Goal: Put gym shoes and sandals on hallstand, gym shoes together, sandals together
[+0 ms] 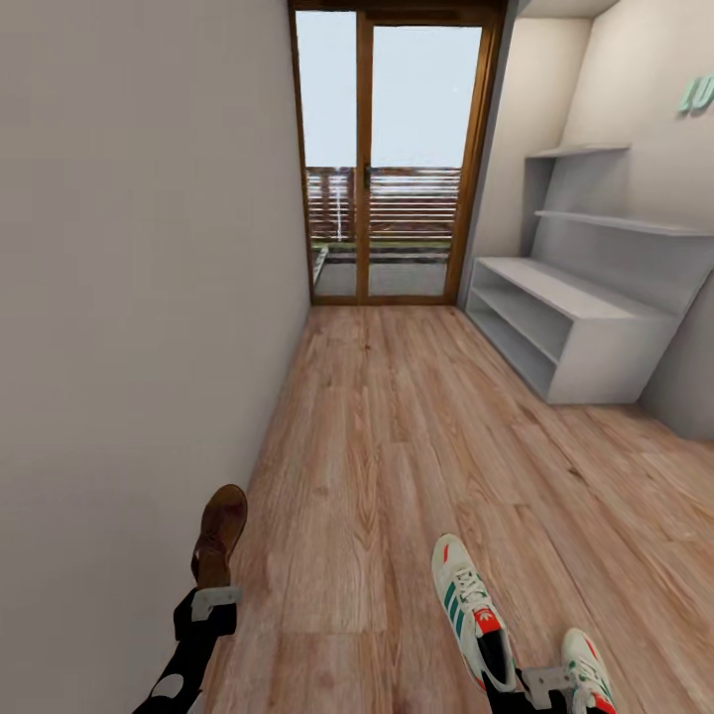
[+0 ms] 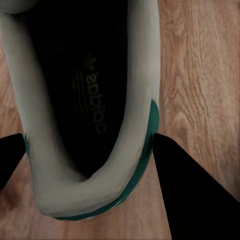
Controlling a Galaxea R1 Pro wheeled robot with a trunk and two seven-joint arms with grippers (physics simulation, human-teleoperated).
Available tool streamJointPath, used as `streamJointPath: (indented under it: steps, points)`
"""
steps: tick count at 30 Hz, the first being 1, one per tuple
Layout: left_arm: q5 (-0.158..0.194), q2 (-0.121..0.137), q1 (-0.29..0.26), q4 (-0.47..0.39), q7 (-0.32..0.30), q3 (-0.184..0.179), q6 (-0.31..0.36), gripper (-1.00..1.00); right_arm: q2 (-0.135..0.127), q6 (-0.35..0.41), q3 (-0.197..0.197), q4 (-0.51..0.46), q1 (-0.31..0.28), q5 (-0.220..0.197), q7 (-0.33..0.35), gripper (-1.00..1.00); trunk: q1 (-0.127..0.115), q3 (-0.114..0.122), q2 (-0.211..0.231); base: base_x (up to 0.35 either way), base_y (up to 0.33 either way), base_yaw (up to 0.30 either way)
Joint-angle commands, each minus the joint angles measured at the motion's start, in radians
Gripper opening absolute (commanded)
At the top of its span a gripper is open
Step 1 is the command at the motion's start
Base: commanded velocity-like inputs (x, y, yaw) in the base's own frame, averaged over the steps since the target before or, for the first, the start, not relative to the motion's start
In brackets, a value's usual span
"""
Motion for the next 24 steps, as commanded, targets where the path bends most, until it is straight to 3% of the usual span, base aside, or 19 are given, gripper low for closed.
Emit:
streamJointPath:
  steps: [1,24]
  points:
    - [-0.009,-0.001,-0.001,0.001,0.004,0.002,-0.003,-1.0,0.0,-0.003,0.006,0.001,-0.001,-0.01,0.004,-1.0,0.0,-0.001,0.0,0.33,0.04,0.0]
    - [-0.008,0.0,-0.001,0.001,0.004,0.002,-0.003,-1.0,0.0,-0.003,0.006,0.001,-0.001,-0.01,0.004,-1.0,0.0,-0.001,0.0,0.339,0.003,0.0]
